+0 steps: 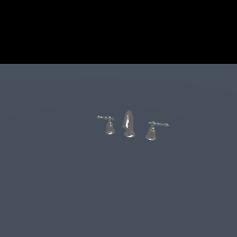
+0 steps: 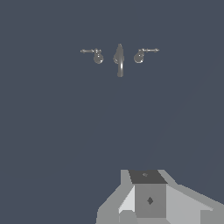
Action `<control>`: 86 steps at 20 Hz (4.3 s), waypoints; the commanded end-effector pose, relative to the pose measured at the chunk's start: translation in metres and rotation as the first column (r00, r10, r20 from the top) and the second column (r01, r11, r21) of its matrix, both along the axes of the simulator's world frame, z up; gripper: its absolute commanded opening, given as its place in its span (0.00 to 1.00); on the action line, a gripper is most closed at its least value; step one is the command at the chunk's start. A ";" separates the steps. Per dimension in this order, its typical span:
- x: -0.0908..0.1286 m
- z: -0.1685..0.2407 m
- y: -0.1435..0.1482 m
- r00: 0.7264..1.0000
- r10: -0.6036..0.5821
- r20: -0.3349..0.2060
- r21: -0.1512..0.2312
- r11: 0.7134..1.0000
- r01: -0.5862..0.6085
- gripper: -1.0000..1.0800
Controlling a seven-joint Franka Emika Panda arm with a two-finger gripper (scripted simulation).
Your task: Turn on the faucet by rotating a designated handle.
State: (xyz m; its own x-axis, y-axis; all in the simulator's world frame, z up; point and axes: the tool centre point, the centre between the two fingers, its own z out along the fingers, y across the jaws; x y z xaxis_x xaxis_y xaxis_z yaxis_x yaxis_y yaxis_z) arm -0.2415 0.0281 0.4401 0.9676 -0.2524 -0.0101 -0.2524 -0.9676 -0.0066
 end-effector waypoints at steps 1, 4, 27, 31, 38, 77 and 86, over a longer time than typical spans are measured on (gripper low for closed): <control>0.007 -0.012 0.010 0.999 -0.053 0.000 0.000 0.999 0.053 0.00; 0.017 -0.028 0.021 0.993 -0.117 -0.001 0.000 0.993 0.117 0.00; 0.114 -0.141 0.084 0.824 -0.566 -0.004 0.004 0.824 0.566 0.00; 0.132 -0.159 0.089 0.779 -0.627 -0.005 0.004 0.779 0.627 0.00; 0.163 -0.189 0.095 0.694 -0.720 -0.005 0.005 0.694 0.720 0.00; 0.335 -0.360 0.037 0.019 -1.000 0.010 -0.009 0.019 1.000 0.00; 0.338 -0.364 0.034 0.002 -1.000 0.009 -0.009 0.002 1.000 0.00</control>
